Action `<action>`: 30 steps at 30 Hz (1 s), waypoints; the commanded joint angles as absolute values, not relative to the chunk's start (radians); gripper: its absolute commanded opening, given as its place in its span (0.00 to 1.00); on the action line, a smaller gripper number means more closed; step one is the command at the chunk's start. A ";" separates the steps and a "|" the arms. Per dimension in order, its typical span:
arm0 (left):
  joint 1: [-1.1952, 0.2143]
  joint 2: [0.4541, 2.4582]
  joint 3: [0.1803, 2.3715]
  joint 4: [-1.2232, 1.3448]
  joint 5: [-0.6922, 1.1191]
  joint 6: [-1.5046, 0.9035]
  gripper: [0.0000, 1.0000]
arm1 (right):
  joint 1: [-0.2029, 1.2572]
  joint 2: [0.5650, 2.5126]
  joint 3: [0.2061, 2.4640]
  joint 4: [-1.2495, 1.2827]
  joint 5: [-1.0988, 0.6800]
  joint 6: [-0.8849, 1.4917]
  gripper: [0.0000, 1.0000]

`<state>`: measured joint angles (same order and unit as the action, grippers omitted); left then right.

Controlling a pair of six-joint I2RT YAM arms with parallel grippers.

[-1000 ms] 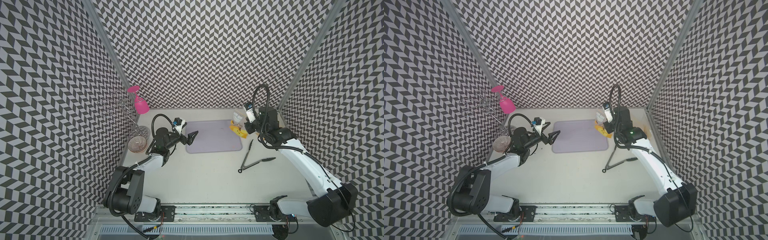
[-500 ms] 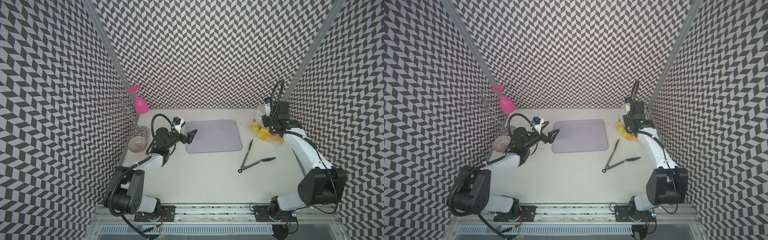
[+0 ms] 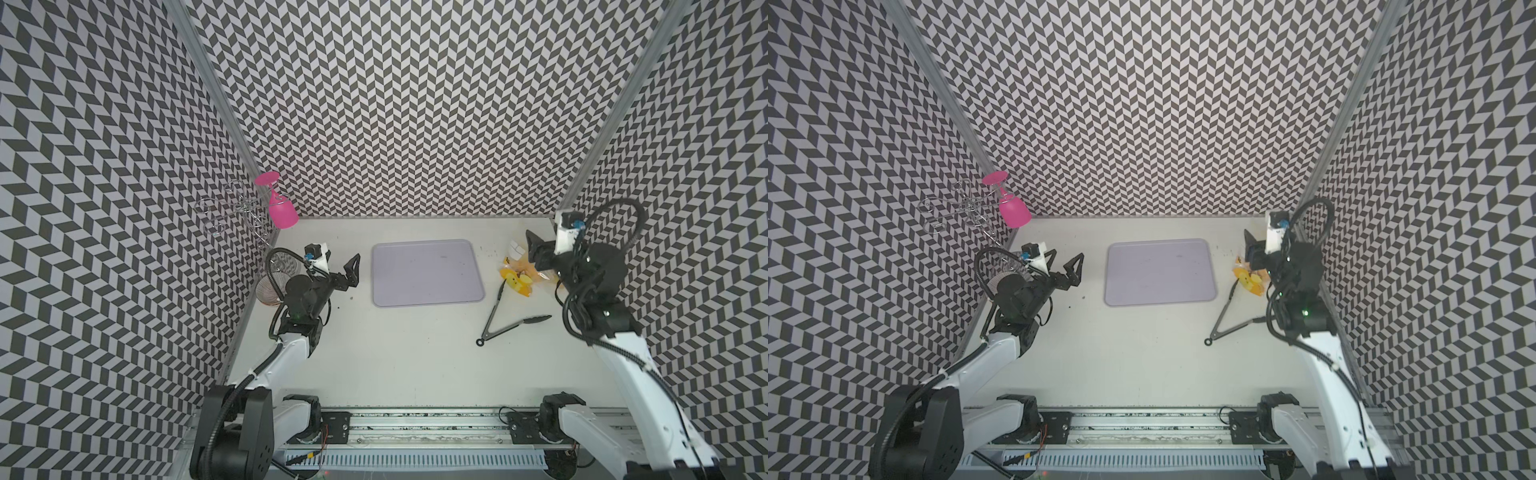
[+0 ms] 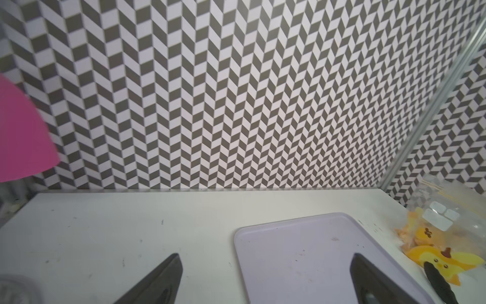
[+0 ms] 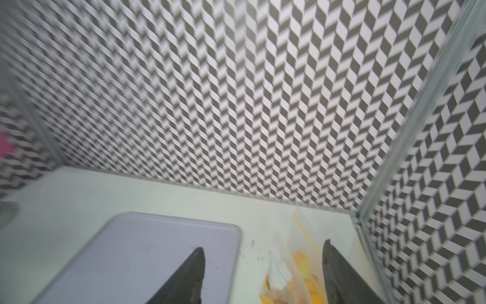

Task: Put the cookies into a resealable bag to prevent moisture
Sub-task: Place the ziploc bag at the center of the board, then reset both arms

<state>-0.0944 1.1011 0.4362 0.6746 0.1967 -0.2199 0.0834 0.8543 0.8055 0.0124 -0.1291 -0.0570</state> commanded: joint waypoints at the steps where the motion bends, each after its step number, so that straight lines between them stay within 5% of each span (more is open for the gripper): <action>1: -0.114 0.980 0.329 0.626 -0.051 -0.177 0.99 | 0.134 0.761 0.563 0.281 -0.195 0.094 0.75; 7: -0.124 0.755 0.152 0.622 -0.317 -0.065 0.99 | 0.146 0.710 0.261 0.461 0.075 0.066 0.80; 9: -0.125 0.767 0.118 0.663 -0.306 -0.039 1.00 | 0.145 0.770 0.180 0.573 0.127 0.011 0.91; 18: -0.110 1.164 0.110 1.054 -0.199 0.019 1.00 | 0.143 1.224 0.142 1.064 0.200 -0.045 0.93; 27: -0.060 1.591 0.170 1.487 -0.026 0.083 1.00 | 0.106 1.520 0.252 1.282 0.146 -0.059 0.97; 30: -0.046 1.530 0.245 1.238 -0.023 0.052 0.99 | 0.057 1.543 0.272 1.233 0.094 -0.007 1.00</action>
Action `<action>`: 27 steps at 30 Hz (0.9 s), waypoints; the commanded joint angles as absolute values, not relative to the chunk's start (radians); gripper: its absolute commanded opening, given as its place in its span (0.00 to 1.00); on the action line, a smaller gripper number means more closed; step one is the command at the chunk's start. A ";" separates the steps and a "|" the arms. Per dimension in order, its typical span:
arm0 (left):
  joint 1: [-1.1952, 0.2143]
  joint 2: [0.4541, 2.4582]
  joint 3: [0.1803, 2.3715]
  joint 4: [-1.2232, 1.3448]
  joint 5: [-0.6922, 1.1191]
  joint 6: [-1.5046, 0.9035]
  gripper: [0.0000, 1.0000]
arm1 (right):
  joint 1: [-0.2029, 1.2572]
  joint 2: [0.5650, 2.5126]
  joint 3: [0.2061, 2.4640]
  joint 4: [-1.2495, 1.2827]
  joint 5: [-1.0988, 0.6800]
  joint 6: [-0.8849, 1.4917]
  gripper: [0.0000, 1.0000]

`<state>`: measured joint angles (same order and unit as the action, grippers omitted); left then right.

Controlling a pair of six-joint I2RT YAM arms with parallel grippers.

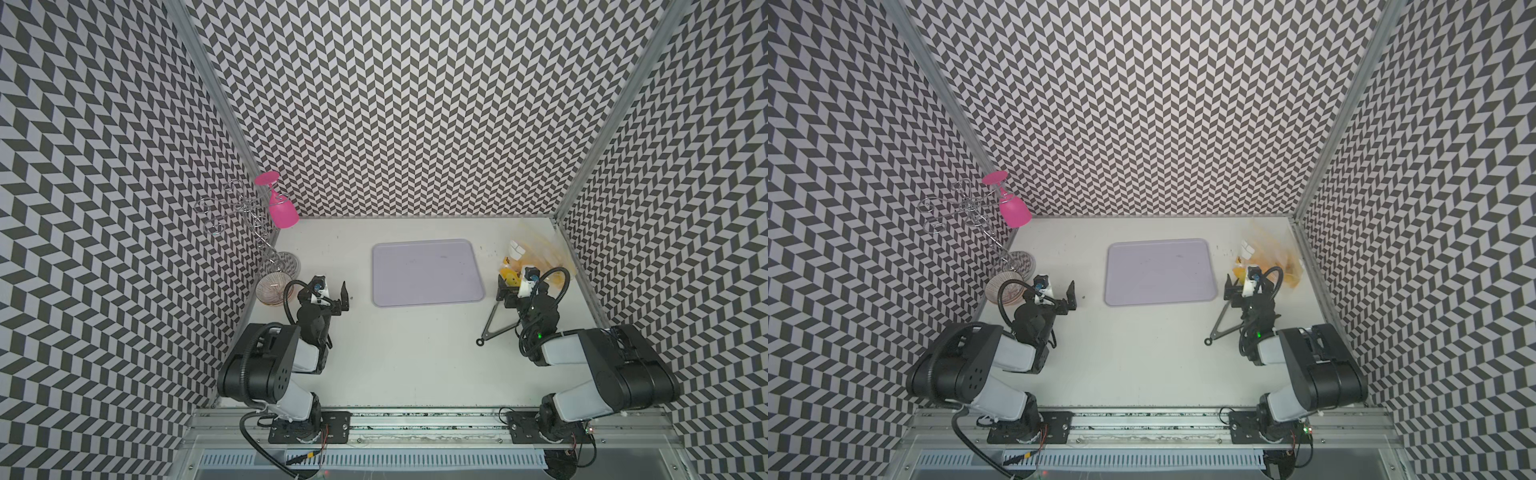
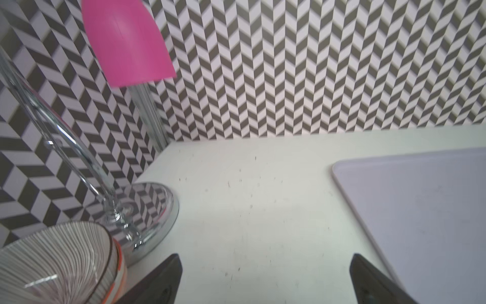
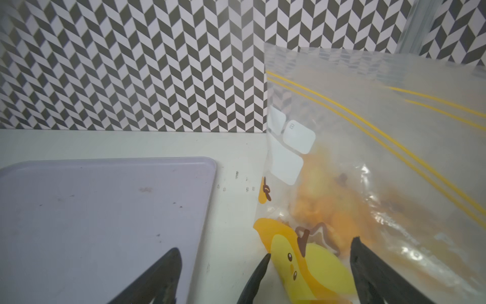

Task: Put the cookies into a resealable bag to prevent moisture
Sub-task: Reset both arms

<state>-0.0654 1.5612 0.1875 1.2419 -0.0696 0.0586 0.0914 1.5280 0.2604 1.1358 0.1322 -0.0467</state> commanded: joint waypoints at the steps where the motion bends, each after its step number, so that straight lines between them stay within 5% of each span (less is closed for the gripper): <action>1: -0.038 1.557 0.235 1.305 -0.012 0.050 1.00 | 0.057 1.543 0.272 1.236 0.094 -0.010 1.00; 27: 0.003 1.555 0.253 1.261 0.076 0.029 0.99 | 0.057 1.542 0.267 1.242 0.083 -0.015 1.00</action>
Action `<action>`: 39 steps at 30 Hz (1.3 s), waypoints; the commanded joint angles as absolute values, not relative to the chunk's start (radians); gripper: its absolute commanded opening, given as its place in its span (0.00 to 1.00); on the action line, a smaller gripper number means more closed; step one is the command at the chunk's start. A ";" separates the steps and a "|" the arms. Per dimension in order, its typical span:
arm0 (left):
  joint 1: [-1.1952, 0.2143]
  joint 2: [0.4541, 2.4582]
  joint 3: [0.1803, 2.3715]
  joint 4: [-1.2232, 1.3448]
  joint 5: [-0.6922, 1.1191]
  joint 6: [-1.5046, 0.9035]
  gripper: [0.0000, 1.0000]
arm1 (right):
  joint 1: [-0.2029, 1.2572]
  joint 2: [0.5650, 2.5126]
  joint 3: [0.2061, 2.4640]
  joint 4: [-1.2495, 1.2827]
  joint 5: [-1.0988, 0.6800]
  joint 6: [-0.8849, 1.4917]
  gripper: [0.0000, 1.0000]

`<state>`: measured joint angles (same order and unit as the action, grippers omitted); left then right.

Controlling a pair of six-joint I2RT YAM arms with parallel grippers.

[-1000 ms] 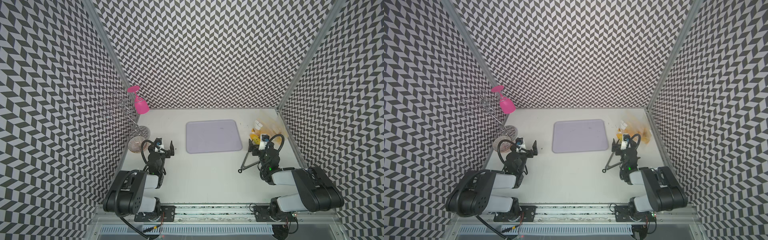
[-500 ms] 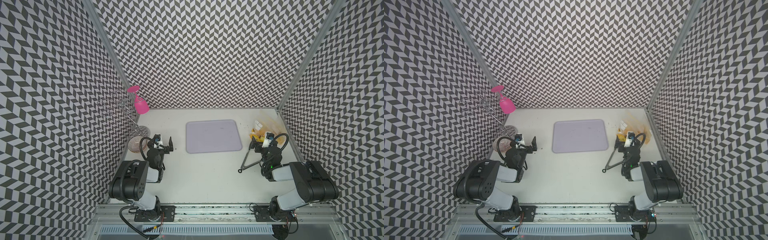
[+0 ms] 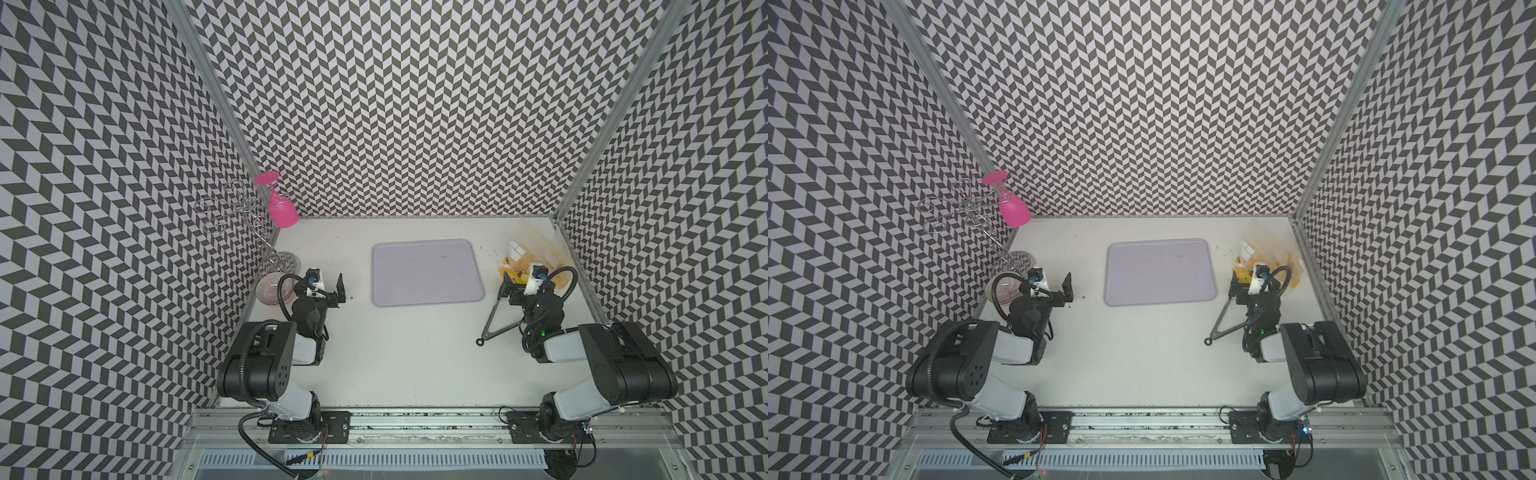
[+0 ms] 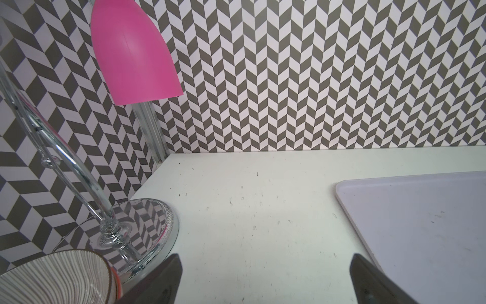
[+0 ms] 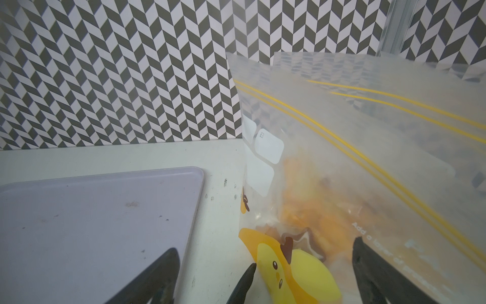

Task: Put the cookies into a resealable bag to prevent moisture
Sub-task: Reset both arms

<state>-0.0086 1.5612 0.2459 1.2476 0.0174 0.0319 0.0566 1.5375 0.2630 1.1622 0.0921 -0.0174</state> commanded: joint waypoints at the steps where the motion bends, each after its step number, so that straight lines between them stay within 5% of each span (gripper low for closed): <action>1: 0.006 1.548 0.235 1.290 0.118 0.043 1.00 | 0.057 1.537 0.259 1.247 0.071 -0.022 1.00; 6: 0.018 1.568 0.091 1.594 0.093 0.023 0.99 | 0.058 1.506 0.062 1.546 0.109 -0.011 1.00; 9: 0.023 1.557 0.160 1.447 0.066 0.003 0.99 | 0.058 1.571 0.073 1.638 0.087 -0.024 1.00; 11: 0.023 1.555 0.273 1.217 0.057 -0.001 1.00 | 0.058 1.562 0.156 1.473 0.055 -0.037 1.00; 13: 0.012 1.558 0.260 1.252 0.063 0.013 1.00 | 0.058 1.517 0.268 1.206 0.042 -0.043 0.99; 17: 0.014 1.558 0.264 1.243 0.064 0.013 1.00 | 0.058 1.571 0.187 1.421 0.049 -0.037 1.00; 39: 0.012 1.559 0.264 1.248 0.060 0.015 0.99 | 0.057 1.568 0.242 1.339 0.060 -0.026 1.00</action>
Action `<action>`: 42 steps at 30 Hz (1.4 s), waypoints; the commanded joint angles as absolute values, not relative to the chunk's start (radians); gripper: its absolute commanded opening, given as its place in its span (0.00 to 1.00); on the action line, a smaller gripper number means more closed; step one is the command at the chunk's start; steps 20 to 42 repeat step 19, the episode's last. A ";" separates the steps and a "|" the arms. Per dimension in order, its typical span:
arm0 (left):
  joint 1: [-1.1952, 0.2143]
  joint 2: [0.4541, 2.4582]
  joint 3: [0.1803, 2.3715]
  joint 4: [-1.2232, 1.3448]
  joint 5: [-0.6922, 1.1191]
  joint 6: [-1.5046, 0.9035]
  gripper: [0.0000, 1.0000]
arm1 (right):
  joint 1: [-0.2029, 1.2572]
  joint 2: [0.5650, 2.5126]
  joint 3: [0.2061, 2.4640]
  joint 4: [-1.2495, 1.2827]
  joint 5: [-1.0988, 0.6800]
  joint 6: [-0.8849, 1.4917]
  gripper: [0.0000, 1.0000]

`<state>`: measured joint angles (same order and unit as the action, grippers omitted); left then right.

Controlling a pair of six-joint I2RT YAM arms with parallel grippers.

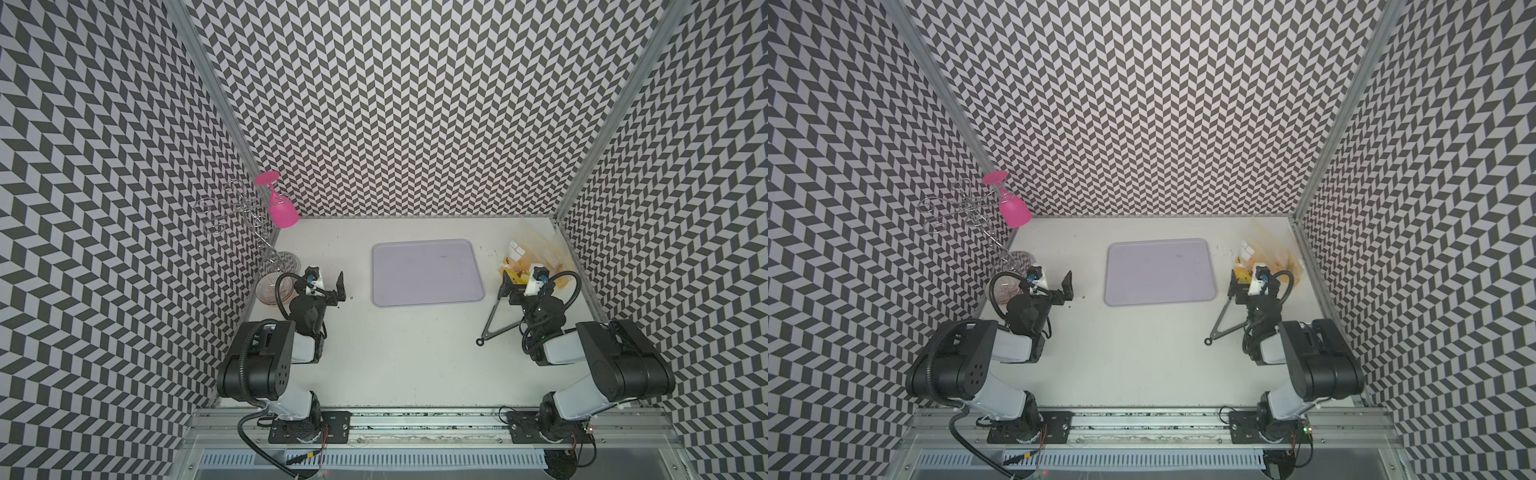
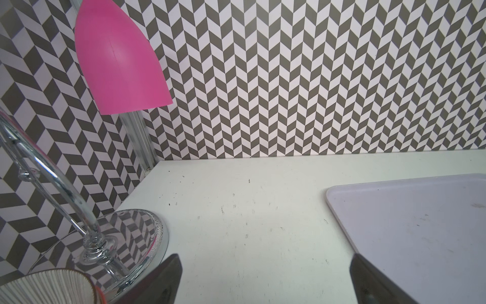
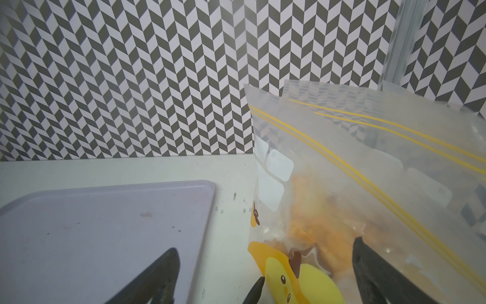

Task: Put the cookies into a resealable bag to prevent moisture
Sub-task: Reset both arms

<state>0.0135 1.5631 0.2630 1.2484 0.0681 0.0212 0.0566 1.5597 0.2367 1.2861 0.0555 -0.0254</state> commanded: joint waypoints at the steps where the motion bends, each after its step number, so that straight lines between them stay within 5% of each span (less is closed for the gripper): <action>1: 0.011 1.559 0.264 1.247 0.060 0.015 0.99 | 0.057 1.567 0.236 1.348 0.057 -0.028 1.00; 9: 0.010 1.560 0.264 1.248 0.058 0.016 0.99 | 0.058 1.587 0.061 1.678 0.086 -0.021 1.00; 13: 0.009 1.560 0.263 1.249 0.058 0.016 1.00 | 0.057 1.529 0.288 1.165 0.042 -0.040 1.00; 17: 0.008 1.565 0.272 1.238 0.057 0.018 1.00 | 0.038 1.579 0.235 1.370 0.019 -0.019 1.00; 19: 0.008 1.565 0.273 1.236 0.055 0.018 1.00 | 0.038 1.543 0.271 1.230 0.018 -0.022 1.00; 42: 0.008 1.565 0.273 1.236 0.055 0.018 1.00 | 0.038 1.543 0.271 1.230 0.018 -0.022 1.00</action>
